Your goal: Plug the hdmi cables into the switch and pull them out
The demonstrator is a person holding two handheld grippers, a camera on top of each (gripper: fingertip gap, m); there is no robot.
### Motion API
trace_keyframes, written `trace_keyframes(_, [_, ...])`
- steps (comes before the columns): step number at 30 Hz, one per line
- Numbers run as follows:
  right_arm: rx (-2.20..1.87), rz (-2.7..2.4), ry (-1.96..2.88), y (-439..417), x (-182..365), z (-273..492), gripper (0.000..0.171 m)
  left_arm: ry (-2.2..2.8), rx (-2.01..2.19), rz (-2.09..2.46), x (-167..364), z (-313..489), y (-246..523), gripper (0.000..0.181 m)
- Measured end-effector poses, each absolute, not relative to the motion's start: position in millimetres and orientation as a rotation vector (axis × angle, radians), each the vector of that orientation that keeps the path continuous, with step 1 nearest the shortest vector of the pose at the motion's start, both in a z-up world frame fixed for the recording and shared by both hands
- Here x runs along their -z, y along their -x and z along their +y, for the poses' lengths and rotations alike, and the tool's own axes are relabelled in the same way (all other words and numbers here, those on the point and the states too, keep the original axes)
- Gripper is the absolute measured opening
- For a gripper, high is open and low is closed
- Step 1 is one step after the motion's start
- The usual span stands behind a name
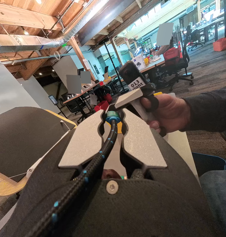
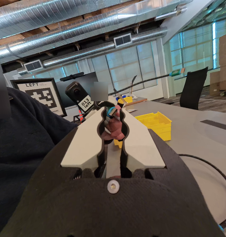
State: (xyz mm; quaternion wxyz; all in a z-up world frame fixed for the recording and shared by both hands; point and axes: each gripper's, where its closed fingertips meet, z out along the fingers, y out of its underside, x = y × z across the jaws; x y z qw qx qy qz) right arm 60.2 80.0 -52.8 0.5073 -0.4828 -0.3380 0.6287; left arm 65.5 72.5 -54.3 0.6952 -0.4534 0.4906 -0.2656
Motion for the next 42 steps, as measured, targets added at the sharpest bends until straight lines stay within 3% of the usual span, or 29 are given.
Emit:
trace_keyframes(19, [-1.486,-0.867,1.15,-54.9,55.1,73.2,0.013,1.028,0.65,1.103,57.4,68.5,-69.2,0.021])
trace_keyframes(42, [-1.603,-0.922,1.217,-53.8,66.6,69.8,0.019,0.931,0.473,1.241,64.0,66.6,-66.2,0.022])
